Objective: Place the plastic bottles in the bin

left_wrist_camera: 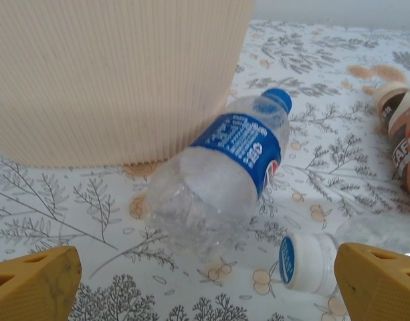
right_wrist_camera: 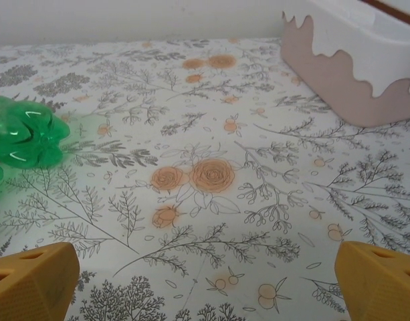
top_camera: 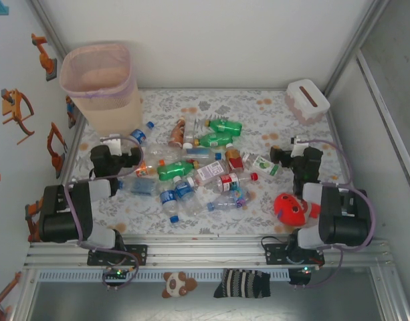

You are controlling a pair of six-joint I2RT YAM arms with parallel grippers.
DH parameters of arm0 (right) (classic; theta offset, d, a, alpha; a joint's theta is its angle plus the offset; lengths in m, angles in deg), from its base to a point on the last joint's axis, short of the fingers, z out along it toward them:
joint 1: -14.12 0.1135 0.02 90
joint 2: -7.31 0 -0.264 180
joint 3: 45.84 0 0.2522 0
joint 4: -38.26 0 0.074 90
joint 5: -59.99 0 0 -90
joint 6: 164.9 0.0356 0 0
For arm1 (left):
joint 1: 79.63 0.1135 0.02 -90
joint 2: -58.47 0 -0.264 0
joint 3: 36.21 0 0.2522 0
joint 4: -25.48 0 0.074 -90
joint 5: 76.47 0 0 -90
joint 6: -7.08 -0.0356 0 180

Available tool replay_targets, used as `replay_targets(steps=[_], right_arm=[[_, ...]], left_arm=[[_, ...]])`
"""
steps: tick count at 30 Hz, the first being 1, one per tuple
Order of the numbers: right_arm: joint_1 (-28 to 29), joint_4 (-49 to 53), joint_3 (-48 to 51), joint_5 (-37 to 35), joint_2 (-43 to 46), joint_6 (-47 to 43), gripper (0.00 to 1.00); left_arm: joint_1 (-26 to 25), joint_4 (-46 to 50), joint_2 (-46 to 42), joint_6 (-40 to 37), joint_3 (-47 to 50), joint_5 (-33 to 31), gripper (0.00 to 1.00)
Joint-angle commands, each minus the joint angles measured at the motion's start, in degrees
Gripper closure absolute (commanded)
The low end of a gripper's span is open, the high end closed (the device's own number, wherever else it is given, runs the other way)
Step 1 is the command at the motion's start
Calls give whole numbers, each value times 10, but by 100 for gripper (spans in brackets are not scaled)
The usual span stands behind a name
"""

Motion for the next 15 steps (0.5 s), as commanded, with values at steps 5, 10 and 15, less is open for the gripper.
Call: replay_targets(steps=[5, 10, 15], right_arm=[[-2, 153, -51, -31, 82, 10, 7], [-2, 287, -113, -33, 121, 41, 12], [-2, 375, -161, -20, 132, 75, 20]], left_arm=[[-61, 203, -57, -35, -84, -77, 3], [-89, 345, -58, -31, -165, -119, 2], [-119, 460, -25, -45, -249, -166, 1]])
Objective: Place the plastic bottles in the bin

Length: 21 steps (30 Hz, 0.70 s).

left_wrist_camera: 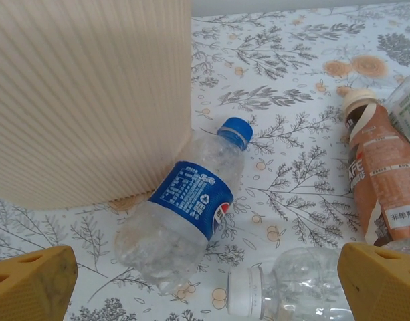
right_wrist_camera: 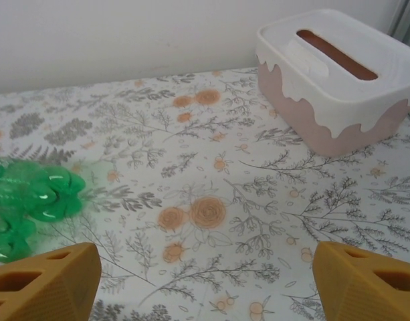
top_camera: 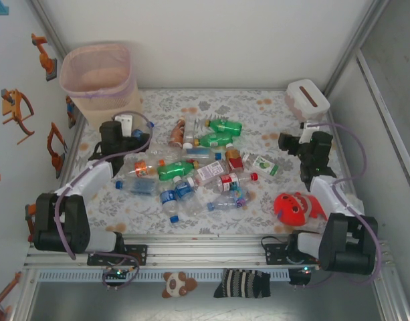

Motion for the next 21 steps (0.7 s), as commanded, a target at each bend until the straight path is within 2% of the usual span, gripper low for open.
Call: replay_targets(steps=[1, 7, 13, 16, 21], right_arm=[[-2, 97, -24, 2, 13, 35, 21], [-1, 150, -54, 14, 12, 61, 24], [-1, 157, -57, 28, 22, 54, 26], [-2, 159, -59, 30, 31, 49, 31], [-1, 162, -59, 26, 45, 47, 33]], left_arm=[[-23, 129, 27, -27, -54, -52, 1], [-78, 246, 113, -70, -171, -125, 4], [-127, 339, 223, -94, -303, -195, 9], [-141, 366, 276, -105, -365, -216, 11], [-144, 414, 366, -115, -473, -252, 17]])
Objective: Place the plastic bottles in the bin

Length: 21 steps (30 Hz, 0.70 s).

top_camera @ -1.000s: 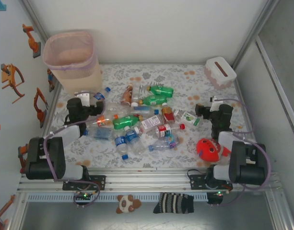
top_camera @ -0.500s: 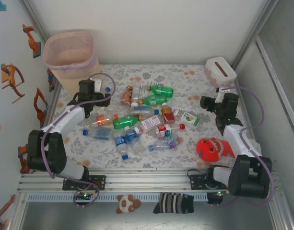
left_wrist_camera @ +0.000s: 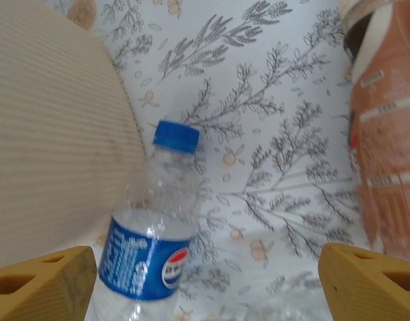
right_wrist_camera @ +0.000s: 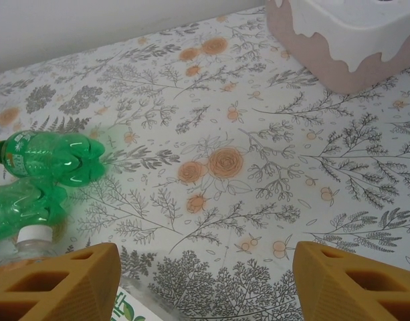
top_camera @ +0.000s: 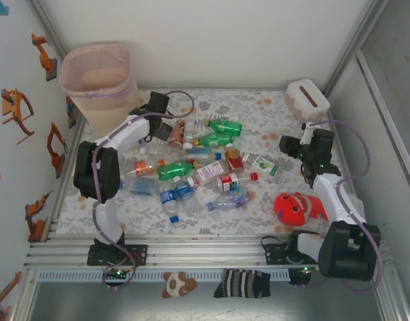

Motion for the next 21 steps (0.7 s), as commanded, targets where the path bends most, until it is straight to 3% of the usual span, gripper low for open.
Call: replay_targets(steps=[1, 11, 21], right_arm=[[-2, 10, -17, 4, 19, -3, 33], [-2, 18, -19, -8, 27, -3, 33], [-2, 25, -23, -14, 29, -6, 34]], left_arm=[[0, 68, 52, -24, -65, -54, 18], [-2, 97, 178, -80, -205, -106, 34], [-1, 90, 251, -118, -270, -128, 44]])
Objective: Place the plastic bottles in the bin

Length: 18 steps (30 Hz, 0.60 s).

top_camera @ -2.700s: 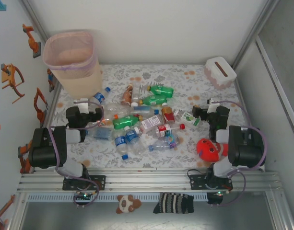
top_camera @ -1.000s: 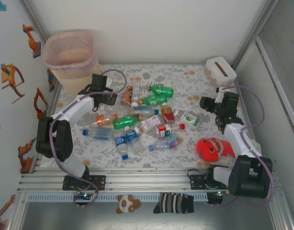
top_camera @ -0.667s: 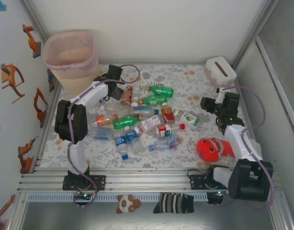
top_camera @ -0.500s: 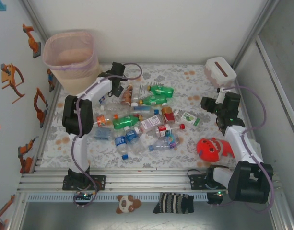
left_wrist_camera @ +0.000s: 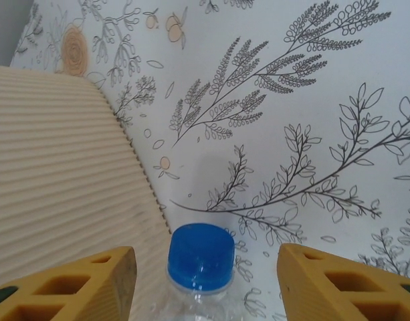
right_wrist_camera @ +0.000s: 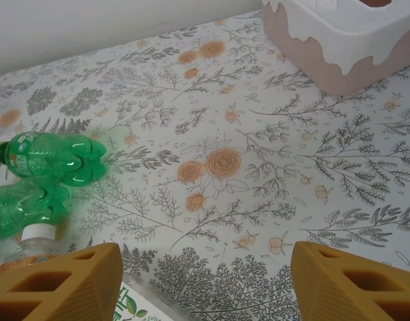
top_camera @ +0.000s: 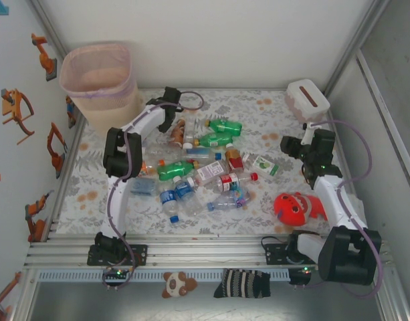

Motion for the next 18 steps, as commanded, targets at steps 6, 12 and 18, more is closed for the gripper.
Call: replay_targets(steps=[6, 12, 18], right_arm=[[-2, 6, -18, -11, 12, -5, 34], [-2, 6, -17, -11, 9, -6, 34], [-2, 5, -16, -12, 6, -6, 34]], left_arm=[[3, 11, 35, -29, -23, -27, 47], [9, 2, 41, -36, -17, -30, 49], [9, 0, 40, -41, -10, -41, 50]])
